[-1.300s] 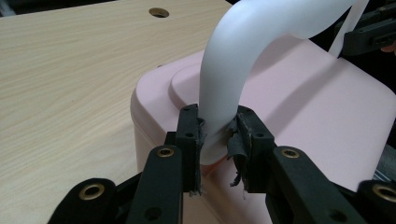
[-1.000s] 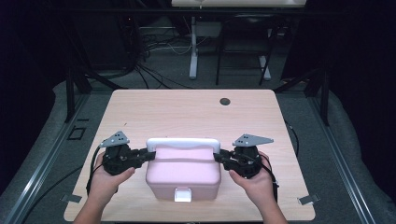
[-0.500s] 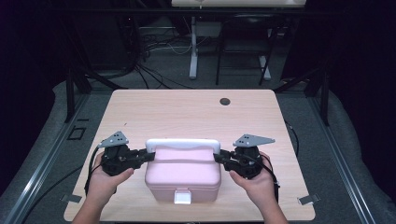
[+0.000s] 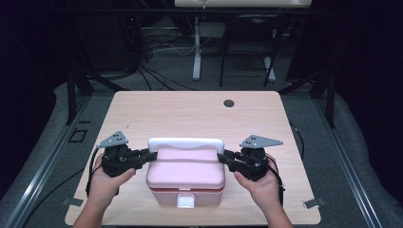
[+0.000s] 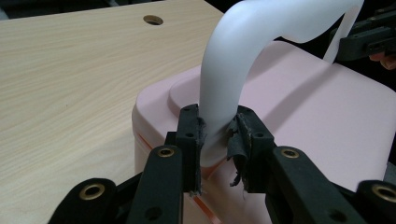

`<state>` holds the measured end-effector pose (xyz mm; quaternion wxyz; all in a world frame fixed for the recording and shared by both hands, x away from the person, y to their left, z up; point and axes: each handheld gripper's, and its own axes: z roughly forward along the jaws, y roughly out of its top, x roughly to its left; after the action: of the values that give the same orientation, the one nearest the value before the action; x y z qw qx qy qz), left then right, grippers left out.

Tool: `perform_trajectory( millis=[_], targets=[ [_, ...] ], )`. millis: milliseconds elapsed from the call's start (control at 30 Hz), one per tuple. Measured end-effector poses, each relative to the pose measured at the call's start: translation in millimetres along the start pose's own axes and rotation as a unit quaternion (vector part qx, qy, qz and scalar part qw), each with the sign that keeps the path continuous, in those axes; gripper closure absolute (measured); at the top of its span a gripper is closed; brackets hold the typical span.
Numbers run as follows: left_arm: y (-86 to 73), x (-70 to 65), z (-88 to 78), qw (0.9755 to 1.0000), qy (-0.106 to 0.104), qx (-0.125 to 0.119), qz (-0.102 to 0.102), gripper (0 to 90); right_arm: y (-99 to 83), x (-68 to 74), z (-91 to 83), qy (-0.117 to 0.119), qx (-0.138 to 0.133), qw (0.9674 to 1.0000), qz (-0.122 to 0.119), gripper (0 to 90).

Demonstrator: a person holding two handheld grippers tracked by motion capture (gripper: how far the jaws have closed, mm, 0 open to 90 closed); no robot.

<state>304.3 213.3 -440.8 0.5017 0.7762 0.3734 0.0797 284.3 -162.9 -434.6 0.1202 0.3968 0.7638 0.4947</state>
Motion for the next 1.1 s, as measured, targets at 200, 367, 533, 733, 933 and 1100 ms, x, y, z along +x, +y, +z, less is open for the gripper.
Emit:
perform_trajectory(
  millis=[200,367,533,733,933,1100],
  targets=[
    [1.3,-1.2,-1.4,1.0,0.005,-0.007,0.001,73.4,2.8,-0.3,-1.2,0.001,-0.006,1.0,0.0,74.2],
    [1.3,-0.7,-2.2,0.9999,0.001,-0.014,-0.004,72.8,2.8,-0.1,-1.7,0.001,-0.013,0.9999,0.003,74.2],
    [2.2,-1.2,-5.2,0.9999,0.001,-0.017,-0.003,71.4,3.2,-1.0,-2.3,0.003,-0.013,0.9999,0.003,74.2],
    [2.6,-2.7,-12.0,0.9998,0.005,-0.019,-0.001,70.5,4.3,-0.9,-2.6,0.003,-0.015,0.9999,0.006,74.2],
    [2.4,-4.4,-22.1,0.9997,0.008,-0.024,0.002,69.0,5.9,-1.5,-2.5,0.004,-0.02,0.9998,0.007,74.2],
    [-0.3,-5.3,-30.0,0.9996,0.016,-0.024,0.003,67.8,7.7,-3.1,-3.3,0.008,-0.024,0.9996,0.013,74.3]
  ],
)
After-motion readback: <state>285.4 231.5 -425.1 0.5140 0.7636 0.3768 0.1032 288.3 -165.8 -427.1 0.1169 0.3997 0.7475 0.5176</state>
